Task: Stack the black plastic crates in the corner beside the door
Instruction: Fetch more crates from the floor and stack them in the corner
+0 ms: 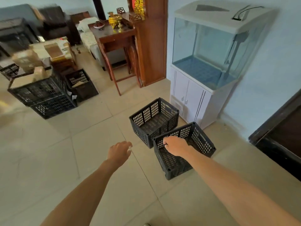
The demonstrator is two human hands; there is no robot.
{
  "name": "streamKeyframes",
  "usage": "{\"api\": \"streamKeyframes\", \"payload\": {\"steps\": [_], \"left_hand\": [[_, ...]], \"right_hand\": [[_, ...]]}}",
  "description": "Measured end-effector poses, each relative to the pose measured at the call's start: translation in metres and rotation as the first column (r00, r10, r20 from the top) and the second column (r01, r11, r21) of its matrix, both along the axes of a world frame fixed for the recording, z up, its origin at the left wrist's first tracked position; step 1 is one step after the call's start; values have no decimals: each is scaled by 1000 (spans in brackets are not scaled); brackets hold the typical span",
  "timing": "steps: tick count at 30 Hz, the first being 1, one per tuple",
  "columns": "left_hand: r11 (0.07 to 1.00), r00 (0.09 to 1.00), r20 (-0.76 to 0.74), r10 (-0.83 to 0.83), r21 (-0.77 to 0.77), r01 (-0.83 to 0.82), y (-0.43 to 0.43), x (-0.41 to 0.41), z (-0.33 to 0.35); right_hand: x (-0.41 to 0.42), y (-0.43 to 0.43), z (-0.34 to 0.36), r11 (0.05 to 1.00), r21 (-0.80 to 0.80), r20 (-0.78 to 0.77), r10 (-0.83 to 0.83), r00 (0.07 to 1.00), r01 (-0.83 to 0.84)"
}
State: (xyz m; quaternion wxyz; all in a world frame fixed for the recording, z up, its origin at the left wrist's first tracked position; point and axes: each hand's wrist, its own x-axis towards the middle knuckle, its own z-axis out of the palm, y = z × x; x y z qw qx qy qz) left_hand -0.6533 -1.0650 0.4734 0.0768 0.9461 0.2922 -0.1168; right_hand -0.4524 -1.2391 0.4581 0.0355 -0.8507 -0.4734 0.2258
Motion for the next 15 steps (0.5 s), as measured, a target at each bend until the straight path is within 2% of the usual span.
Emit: {"api": "streamKeyframes", "payload": {"steps": [7, 15], "left_hand": [[999, 1000, 13, 19, -26, -19, 106, -5, -4], [998, 1000, 8, -2, -56, 3, 185, 52, -26]], "right_hand": [[-21, 106, -4, 993, -93, 34, 76, 996, -73], [55, 166, -34, 984, -176, 45, 38, 998, -29]]}}
